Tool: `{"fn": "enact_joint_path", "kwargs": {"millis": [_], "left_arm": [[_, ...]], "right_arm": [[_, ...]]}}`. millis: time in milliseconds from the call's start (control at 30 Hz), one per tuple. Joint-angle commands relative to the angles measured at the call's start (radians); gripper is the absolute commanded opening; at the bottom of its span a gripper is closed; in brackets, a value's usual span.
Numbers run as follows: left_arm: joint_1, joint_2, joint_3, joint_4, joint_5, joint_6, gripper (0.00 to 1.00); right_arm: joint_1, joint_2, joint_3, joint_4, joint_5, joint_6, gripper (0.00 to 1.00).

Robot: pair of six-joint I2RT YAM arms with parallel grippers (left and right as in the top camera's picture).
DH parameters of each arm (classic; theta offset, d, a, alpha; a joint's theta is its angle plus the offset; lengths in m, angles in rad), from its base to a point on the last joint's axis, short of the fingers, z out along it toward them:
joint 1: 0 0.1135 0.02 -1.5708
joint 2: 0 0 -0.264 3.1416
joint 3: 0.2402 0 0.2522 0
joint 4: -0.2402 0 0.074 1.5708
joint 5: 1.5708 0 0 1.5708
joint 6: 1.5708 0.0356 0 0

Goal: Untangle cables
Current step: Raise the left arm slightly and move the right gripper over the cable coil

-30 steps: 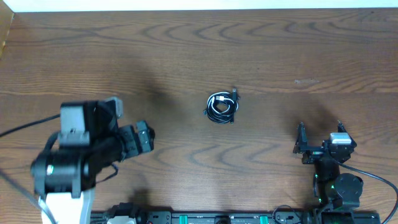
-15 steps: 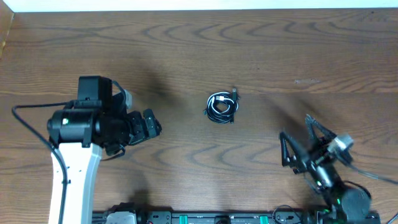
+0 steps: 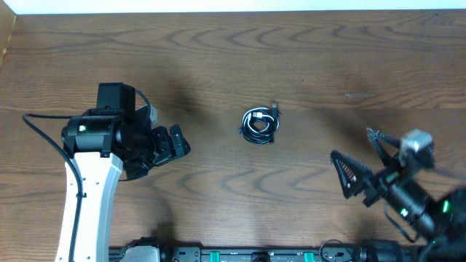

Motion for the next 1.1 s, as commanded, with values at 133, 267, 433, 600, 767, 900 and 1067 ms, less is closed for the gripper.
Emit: {"fn": "enact_joint_path", "kwargs": {"millis": [133, 267, 433, 600, 767, 900, 1067], "left_arm": [[-0.003, 0.006, 0.014, -0.002, 0.005, -0.005, 0.98], [-0.003, 0.006, 0.014, 0.001, 0.005, -0.005, 0.98], [-0.003, 0.006, 0.014, 0.027, 0.005, -0.005, 0.98], [-0.003, 0.006, 0.014, 0.027, 0.005, -0.005, 0.98], [-0.003, 0.006, 0.014, 0.027, 0.005, -0.005, 0.98], [-0.003, 0.006, 0.014, 0.027, 0.005, -0.005, 0.98], [-0.003, 0.006, 0.014, 0.027, 0.005, -0.005, 0.98]], "right_arm": [[-0.004, 0.349, 0.219, -0.204, -0.223, -0.144, 0.99], [0.014, 0.457, 0.215, -0.099, -0.369, -0.019, 0.98], [0.166, 0.586, 0.216, -0.058, -0.254, 0.029, 0.99], [0.397, 0.72, 0.238, -0.07, 0.114, 0.137, 0.99], [0.467, 0.899, 0.426, -0.218, 0.331, 0.193, 0.92], [0.46, 1.03, 0.614, -0.348, 0.446, 0.196, 0.75], [0.481, 1.139, 0.649, -0.381, 0.454, 0.237, 0.65]]}}
